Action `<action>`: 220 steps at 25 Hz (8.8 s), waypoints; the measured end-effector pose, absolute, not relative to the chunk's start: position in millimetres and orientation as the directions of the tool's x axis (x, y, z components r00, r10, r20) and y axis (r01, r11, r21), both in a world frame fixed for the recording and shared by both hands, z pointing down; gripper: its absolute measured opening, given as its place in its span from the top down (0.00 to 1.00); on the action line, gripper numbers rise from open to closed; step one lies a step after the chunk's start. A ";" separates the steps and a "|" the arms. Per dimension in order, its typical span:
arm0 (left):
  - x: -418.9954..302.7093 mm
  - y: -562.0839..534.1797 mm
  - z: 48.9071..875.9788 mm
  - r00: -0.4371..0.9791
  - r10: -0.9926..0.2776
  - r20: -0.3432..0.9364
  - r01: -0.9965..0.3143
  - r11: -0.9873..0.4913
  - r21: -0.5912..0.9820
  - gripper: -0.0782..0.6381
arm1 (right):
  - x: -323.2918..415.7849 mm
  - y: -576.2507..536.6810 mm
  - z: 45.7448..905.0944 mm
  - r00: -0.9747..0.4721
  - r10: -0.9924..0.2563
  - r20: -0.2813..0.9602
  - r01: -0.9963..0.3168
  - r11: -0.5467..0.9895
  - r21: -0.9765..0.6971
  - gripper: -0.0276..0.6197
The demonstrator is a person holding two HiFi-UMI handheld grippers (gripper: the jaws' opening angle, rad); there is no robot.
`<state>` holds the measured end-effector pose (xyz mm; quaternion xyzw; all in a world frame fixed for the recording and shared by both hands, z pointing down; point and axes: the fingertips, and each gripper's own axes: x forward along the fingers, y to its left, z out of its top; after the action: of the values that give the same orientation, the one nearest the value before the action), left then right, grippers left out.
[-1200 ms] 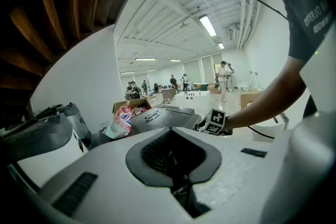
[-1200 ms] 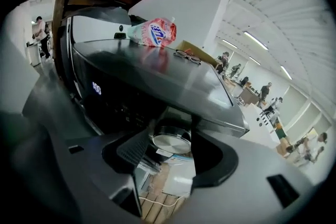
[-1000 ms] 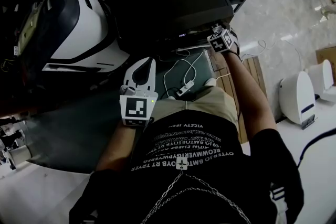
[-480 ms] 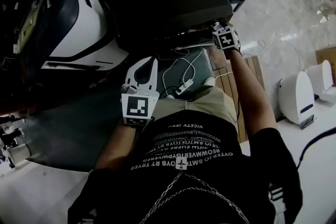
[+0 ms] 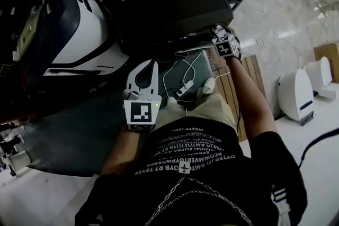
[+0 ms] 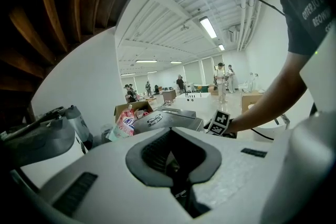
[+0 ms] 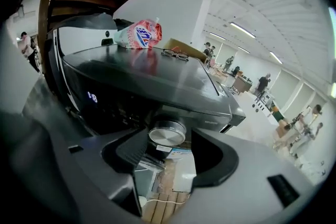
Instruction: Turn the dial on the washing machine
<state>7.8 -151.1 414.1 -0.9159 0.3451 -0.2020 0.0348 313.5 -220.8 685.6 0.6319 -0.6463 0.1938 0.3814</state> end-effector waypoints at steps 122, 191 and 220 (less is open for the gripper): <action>-38.6 -60.0 446.3 0.368 -0.833 0.413 -0.871 -0.465 -0.161 0.88 | 315.6 -226.0 695.7 -0.014 -0.607 0.795 -0.988 0.130 0.082 0.61; -63.1 -56.6 462.5 0.315 -0.827 0.465 -0.893 -0.424 -0.149 0.88 | 323.0 -226.9 692.2 -0.380 -0.639 0.669 -0.885 0.040 -0.464 0.60; -29.5 -81.9 431.2 0.349 -0.846 0.402 -0.889 -0.435 -0.142 0.88 | 303.6 -201.0 643.0 -0.360 -0.711 0.604 -0.931 0.230 -0.284 0.62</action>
<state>-29.5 -81.9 431.2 -0.8197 0.5293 -0.2128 -0.0505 303.6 -201.0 643.0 0.5372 -0.7640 0.3103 0.1772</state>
